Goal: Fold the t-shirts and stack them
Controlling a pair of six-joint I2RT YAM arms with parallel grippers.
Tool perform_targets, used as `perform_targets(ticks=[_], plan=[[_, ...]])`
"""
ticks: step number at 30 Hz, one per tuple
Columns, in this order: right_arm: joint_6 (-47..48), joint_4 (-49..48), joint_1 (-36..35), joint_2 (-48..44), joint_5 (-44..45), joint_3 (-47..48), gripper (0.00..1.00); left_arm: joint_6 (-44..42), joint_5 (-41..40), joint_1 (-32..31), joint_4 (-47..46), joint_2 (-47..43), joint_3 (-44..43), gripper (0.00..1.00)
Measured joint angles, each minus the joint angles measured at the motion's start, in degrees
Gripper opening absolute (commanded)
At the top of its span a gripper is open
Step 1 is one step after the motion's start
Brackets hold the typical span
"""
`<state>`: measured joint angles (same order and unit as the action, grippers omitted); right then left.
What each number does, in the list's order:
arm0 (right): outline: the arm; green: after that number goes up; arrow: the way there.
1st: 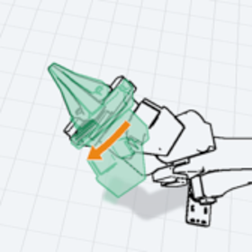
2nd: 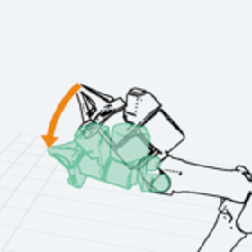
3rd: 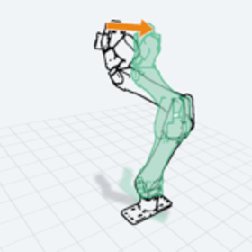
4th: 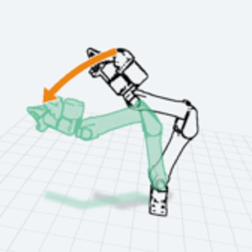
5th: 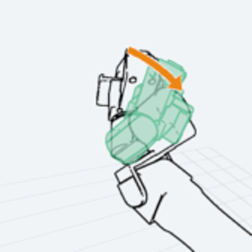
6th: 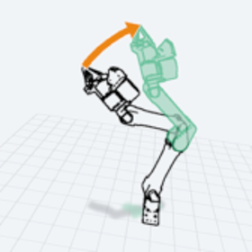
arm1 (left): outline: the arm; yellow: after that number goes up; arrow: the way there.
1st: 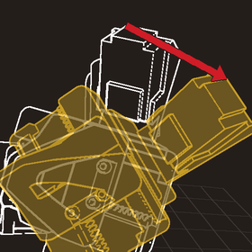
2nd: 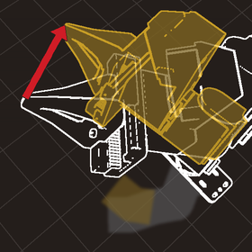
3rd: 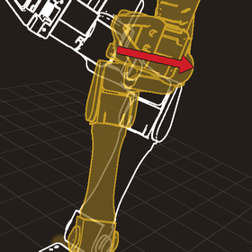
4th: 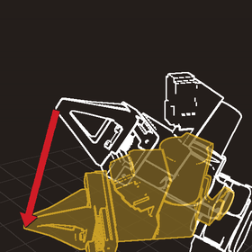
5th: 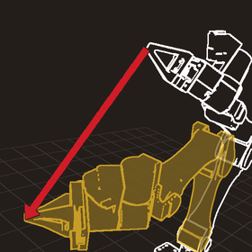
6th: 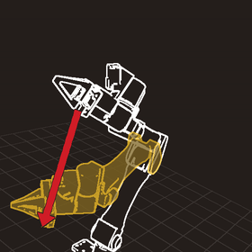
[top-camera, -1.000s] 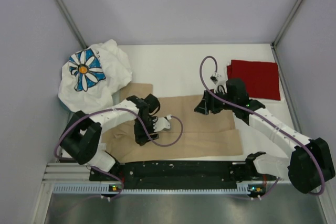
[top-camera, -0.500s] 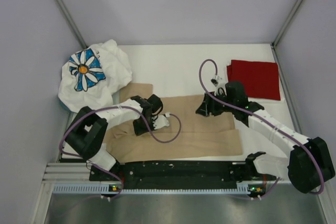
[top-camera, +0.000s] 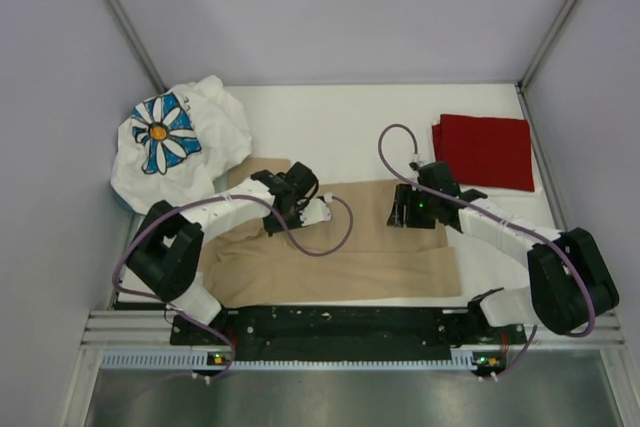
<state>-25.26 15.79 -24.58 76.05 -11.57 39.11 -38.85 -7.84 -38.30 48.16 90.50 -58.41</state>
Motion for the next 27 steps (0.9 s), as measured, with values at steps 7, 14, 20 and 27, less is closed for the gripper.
perform_targets(ticks=[7,14,20,27], plan=[[-1.8,3.9,1.5,0.6,6.5,0.5,0.61,-2.6,-7.0,0.0,-6.0,4.7,0.0,0.38],[0.8,8.1,3.3,0.5,13.3,9.0,0.65,-5.0,-12.5,0.7,-12.2,4.9,-5.5,0.56],[4.2,8.7,11.4,7.7,16.8,19.5,0.47,-6.9,-11.0,7.6,-12.2,6.8,-16.6,0.44],[8.7,11.5,12.3,25.6,19.8,30.9,0.45,-10.1,-7.6,19.3,-5.9,21.4,-36.9,0.53]])
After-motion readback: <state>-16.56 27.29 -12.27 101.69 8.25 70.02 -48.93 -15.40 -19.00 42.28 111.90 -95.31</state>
